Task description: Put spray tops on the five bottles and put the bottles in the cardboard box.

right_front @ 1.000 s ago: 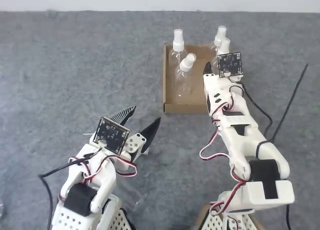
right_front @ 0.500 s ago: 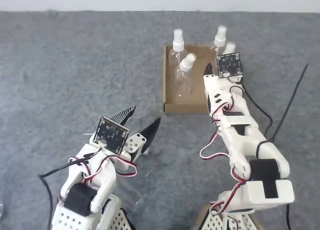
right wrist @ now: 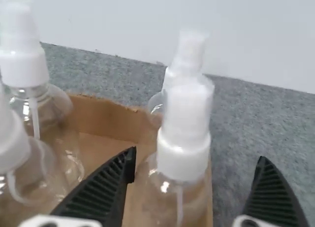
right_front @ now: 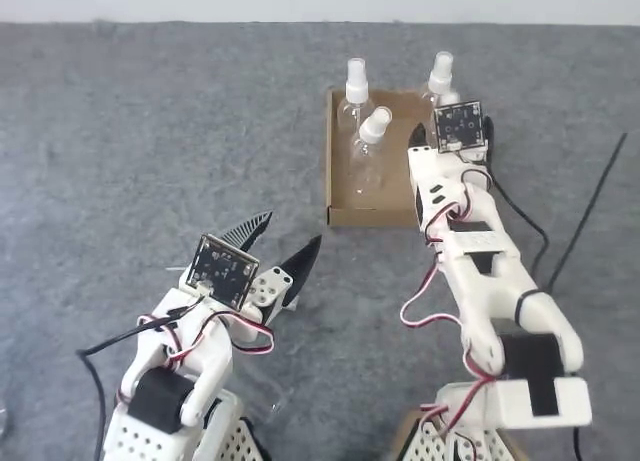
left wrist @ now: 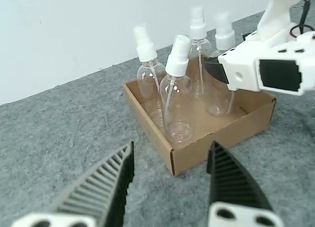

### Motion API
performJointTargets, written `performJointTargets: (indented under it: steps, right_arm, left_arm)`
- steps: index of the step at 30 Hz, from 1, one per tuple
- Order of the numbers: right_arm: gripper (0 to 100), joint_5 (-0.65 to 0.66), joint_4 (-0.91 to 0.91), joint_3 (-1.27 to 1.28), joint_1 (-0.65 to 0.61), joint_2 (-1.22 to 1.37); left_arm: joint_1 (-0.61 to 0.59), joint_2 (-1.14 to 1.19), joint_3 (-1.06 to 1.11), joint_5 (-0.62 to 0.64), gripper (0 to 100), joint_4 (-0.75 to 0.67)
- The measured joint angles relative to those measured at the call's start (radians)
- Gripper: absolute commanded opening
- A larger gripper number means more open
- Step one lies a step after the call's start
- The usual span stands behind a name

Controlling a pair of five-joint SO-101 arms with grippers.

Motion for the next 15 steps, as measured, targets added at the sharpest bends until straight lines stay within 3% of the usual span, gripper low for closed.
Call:
performJointTargets:
  steps: [9,15]
  right_arm:
    - [31.1,0.0,0.147,-0.012,-0.015,-0.121]
    - [31.0,0.0,0.341,-0.068,-0.015,-0.247]
  left_arm:
    - [0.0,0.0,0.0,0.0,22,0.0]
    - [-0.012,0.0,0.0,0.0,20,0.0]
